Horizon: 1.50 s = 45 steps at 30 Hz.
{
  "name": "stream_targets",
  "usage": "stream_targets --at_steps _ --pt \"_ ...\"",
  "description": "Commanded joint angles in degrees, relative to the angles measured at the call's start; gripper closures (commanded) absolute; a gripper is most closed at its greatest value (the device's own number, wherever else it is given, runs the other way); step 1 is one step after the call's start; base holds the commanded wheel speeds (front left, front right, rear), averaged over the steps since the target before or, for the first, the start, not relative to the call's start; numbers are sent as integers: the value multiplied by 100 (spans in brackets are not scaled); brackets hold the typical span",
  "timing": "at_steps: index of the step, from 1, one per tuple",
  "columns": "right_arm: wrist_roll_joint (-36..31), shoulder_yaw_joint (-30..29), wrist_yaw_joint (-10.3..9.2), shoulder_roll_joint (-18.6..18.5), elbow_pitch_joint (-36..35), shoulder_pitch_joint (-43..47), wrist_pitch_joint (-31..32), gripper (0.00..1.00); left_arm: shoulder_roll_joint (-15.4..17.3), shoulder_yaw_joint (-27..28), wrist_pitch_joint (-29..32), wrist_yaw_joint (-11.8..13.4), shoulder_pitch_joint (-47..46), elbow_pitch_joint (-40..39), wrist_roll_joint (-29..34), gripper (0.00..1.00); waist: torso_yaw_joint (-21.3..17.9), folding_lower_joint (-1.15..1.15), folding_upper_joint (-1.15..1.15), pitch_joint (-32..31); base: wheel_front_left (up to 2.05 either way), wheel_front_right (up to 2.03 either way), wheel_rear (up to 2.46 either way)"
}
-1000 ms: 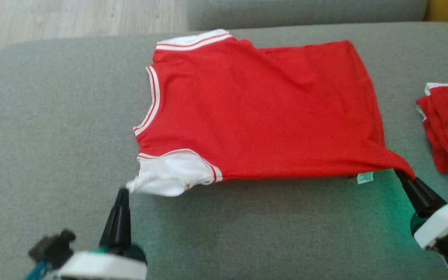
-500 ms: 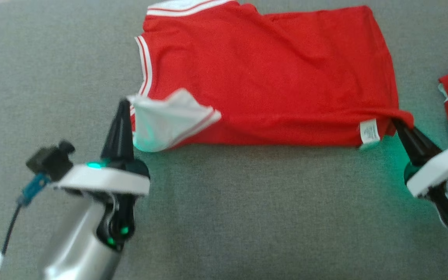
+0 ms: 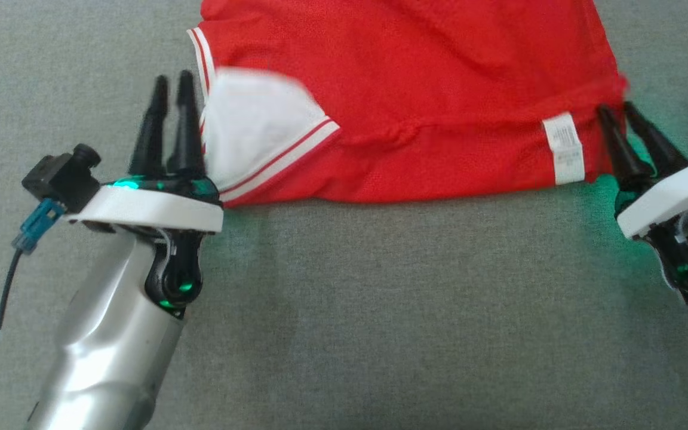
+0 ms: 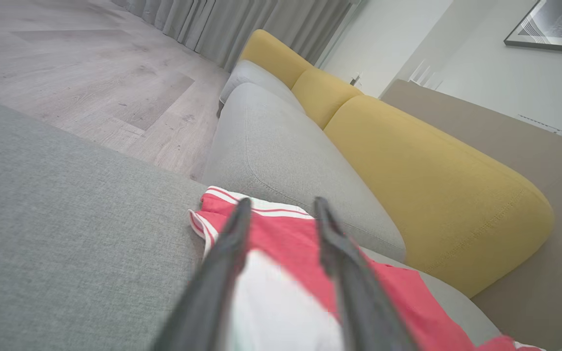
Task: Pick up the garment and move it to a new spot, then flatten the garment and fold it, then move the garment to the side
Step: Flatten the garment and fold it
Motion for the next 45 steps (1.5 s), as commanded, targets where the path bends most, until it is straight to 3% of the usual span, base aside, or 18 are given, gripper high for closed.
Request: stream_targets --at_steps 1,8,13,18,27,33,34,35,37,38,45 --pt "-49 22 -5 -22 -54 -60 -223 0 62 227 -83 -52 -198 -93 53 0 1 -1 0 -1 0 0 0" --pt "-53 67 -5 178 -66 247 -1006 0 -5 314 -116 -76 408 -264 804 0 -37 -1 0 -143 0 0 0" --pt "-92 79 -5 356 -256 691 -1219 0 -26 309 -118 236 1055 -14 1470 0 -120 -1 0 -234 0 0 0" --pt "-199 25 -5 536 -362 960 -1287 0 -32 475 -118 443 1110 500 1818 0 -245 -1 0 -231 0 0 0" --pt "-391 -117 -5 726 -87 929 -1241 0 -48 421 -93 374 774 1476 1946 0 -317 -1 0 -248 0 0 0" --pt "-682 -368 -5 1029 472 748 -1134 0 -105 440 -107 252 496 1983 1939 0 -274 -1 0 -322 0 0 0" --pt "-738 -417 -5 1080 570 717 -1123 0 -118 422 -108 220 456 2059 1946 21 -264 -1 0 -330 0 0 0" --pt "-801 -456 -5 1128 664 683 -1115 0 -134 405 -109 188 419 2130 1951 53 -255 -1 0 -340 0 0 0" --pt "-926 -511 -5 1228 831 610 -1109 0 -161 379 -112 124 355 2254 1950 80 -249 -1 0 -355 0 0 0" --pt "-997 -535 -5 1276 913 567 -1111 0 -168 374 -113 97 327 2303 1948 100 -254 -1 0 -360 0 0 0" --pt "-1326 -589 -5 1588 1296 400 -1155 0 -184 377 -118 -44 292 2392 1972 100 -278 -1 0 -419 0 0 0"
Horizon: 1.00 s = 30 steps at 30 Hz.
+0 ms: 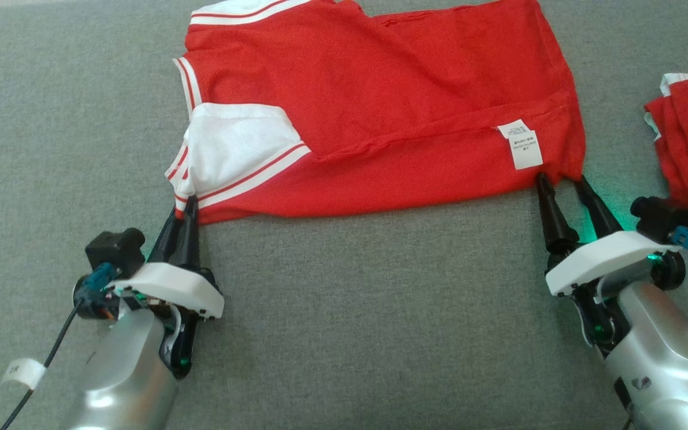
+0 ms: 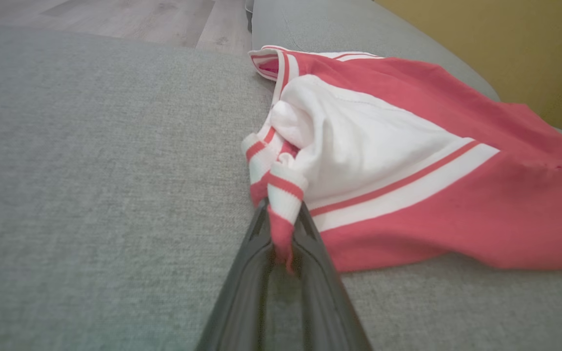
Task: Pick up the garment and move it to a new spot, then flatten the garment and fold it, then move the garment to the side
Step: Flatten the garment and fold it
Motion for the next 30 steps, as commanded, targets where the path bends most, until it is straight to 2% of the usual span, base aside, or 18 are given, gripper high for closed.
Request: stream_targets --at_steps 1,16,17,18,19,26,30 --pt "-59 46 -5 16 -87 -65 -51 0 111 168 -22 -44 -73 -75 40 100 1 0 0 -4 0 0 0" --pt "-412 -134 -5 214 581 -531 -64 0 59 322 -23 -115 -59 -334 198 100 109 0 0 103 0 0 0" --pt "-428 -125 -5 228 632 -557 -39 14 53 327 -23 -117 -63 -340 205 100 120 0 0 106 0 0 0" --pt "-434 -121 -5 238 665 -570 -34 62 48 335 -23 -119 -68 -350 210 100 131 0 0 108 0 0 0" --pt "-435 -118 -5 238 681 -569 -37 100 43 344 -23 -122 -72 -365 217 100 145 0 0 108 0 0 0" --pt "-418 -180 -5 91 510 -288 -131 100 27 433 -23 -130 77 -660 292 100 183 0 0 1 0 0 0" --pt "-390 -203 -5 8 178 36 -166 100 74 599 -23 -131 446 -1045 326 100 88 0 0 -135 0 0 0"
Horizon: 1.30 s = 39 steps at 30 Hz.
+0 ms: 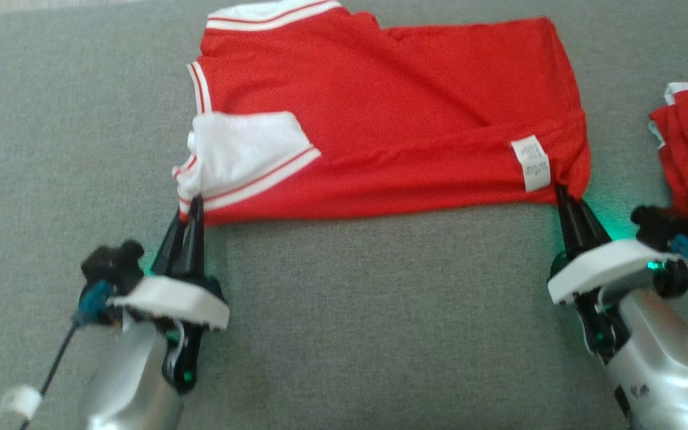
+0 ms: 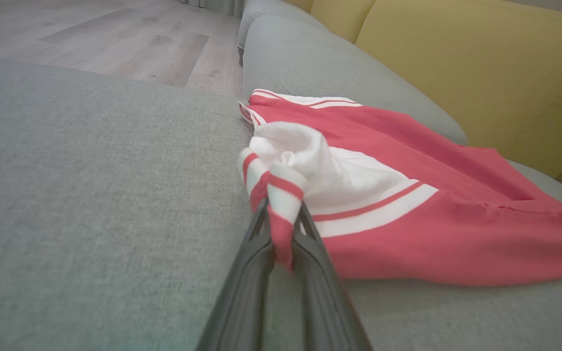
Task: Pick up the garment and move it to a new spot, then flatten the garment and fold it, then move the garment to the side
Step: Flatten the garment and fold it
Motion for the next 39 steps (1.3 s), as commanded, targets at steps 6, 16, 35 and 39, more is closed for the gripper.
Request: stream_targets --at_steps 6,16,35,39 --pt "114 5 -5 -329 -727 695 -10 100 182 331 -29 55 789 -751 57 100 -95 0 0 -290 0 0 0" --pt "106 -447 -5 -714 -2040 2049 418 100 277 273 387 407 2016 -2024 -68 100 -77 0 0 -542 0 0 0" --pt "-842 -1689 -5 -254 -3538 2842 1201 0 566 -18 1421 528 1730 -3022 -2 0 -69 0 0 -434 0 0 0" --pt "-979 -1679 -5 -148 -3828 2742 1332 0 863 -75 1782 313 771 -3066 157 0 -122 0 0 -235 0 0 0"
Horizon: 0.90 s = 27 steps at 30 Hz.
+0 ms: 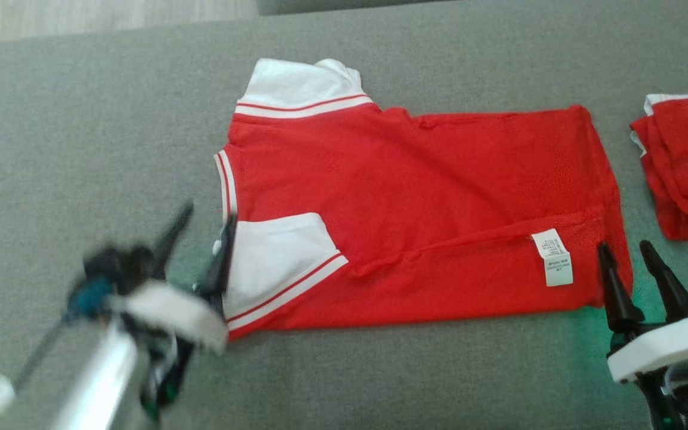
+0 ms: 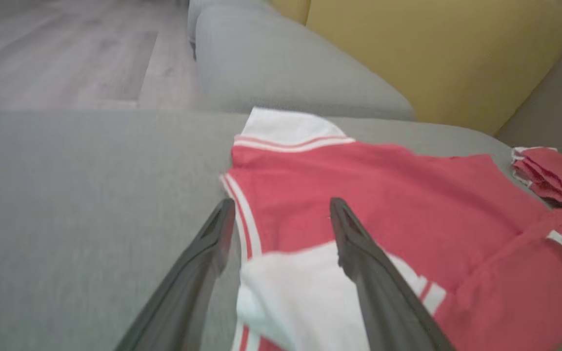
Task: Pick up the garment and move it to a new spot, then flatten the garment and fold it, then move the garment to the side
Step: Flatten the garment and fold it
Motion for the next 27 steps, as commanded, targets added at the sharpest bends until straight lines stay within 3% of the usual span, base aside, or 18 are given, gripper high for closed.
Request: stream_targets --at_steps 1,6,13,22,27 --pt "-60 92 -5 -58 -260 -63 20 0 171 155 102 -76 -614 -234 37 0 -40 0 0 121 0 0 0" --pt "-147 262 -5 -16 -516 -316 151 0 583 -12 905 -341 -2244 111 -25 0 -250 0 0 543 0 0 0" --pt "-130 530 -5 -64 -627 -713 183 0 1021 -635 2048 -418 -4252 1111 -703 0 -693 0 0 1113 0 0 0" --pt "-46 876 -5 -69 -435 -1042 55 0 1411 -1490 2174 -421 -5628 2708 -730 0 -1149 0 0 1508 0 0 0" --pt "-13 967 -5 -63 -311 -1169 -66 0 1443 -1950 2253 -421 -5976 3447 -685 0 -1202 0 0 1656 0 0 0"
